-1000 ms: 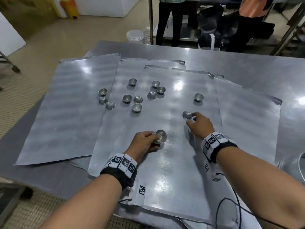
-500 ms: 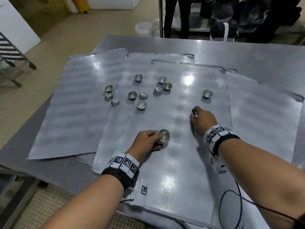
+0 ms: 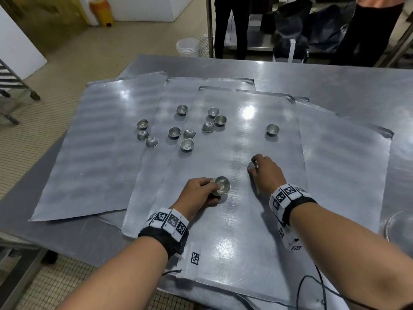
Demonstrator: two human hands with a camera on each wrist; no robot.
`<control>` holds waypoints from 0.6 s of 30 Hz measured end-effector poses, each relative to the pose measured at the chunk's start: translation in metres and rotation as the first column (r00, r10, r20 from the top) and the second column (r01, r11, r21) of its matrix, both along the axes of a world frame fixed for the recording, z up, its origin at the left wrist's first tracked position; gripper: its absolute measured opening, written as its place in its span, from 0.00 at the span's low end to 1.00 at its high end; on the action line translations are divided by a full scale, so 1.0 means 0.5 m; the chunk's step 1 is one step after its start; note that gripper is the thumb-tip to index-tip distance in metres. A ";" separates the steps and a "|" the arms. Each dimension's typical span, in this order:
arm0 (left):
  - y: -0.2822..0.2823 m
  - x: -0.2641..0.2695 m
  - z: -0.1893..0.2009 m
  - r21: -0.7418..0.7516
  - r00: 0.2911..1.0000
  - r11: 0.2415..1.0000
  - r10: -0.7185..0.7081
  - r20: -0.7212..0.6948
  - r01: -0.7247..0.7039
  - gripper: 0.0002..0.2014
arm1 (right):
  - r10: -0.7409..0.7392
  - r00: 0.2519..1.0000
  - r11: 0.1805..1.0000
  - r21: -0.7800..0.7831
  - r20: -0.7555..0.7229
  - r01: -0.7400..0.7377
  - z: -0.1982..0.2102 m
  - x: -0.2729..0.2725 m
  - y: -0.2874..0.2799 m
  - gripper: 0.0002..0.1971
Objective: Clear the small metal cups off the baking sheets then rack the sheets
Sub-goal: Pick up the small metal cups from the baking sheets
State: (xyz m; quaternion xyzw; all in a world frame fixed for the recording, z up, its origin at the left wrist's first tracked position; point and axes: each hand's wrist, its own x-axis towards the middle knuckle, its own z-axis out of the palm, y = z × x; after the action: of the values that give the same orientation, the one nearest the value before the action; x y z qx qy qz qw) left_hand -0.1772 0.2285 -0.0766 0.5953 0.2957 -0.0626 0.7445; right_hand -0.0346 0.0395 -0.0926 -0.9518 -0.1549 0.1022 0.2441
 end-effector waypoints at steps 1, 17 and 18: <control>0.000 -0.001 0.001 0.000 1.000 1.000 -0.003 0.005 0.003 0.10 | -0.003 1.000 1.000 0.023 -0.002 0.003 0.002 -0.005 -0.001 0.17; -0.002 -0.013 0.019 0.018 0.999 1.000 -0.016 0.030 0.015 0.07 | 0.075 0.997 0.997 0.006 0.010 -0.075 0.005 -0.064 -0.004 0.21; -0.003 -0.013 0.021 0.015 0.999 1.000 -0.015 0.030 0.014 0.07 | 0.077 0.997 0.997 0.007 0.014 -0.077 0.004 -0.065 -0.004 0.19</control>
State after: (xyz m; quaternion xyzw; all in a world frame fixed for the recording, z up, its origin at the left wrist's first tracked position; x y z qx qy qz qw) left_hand -0.1838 0.2271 -0.0662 0.6038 0.2806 -0.0569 0.7440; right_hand -0.0673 0.0375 -0.0905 -0.9449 -0.1937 0.1042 0.2426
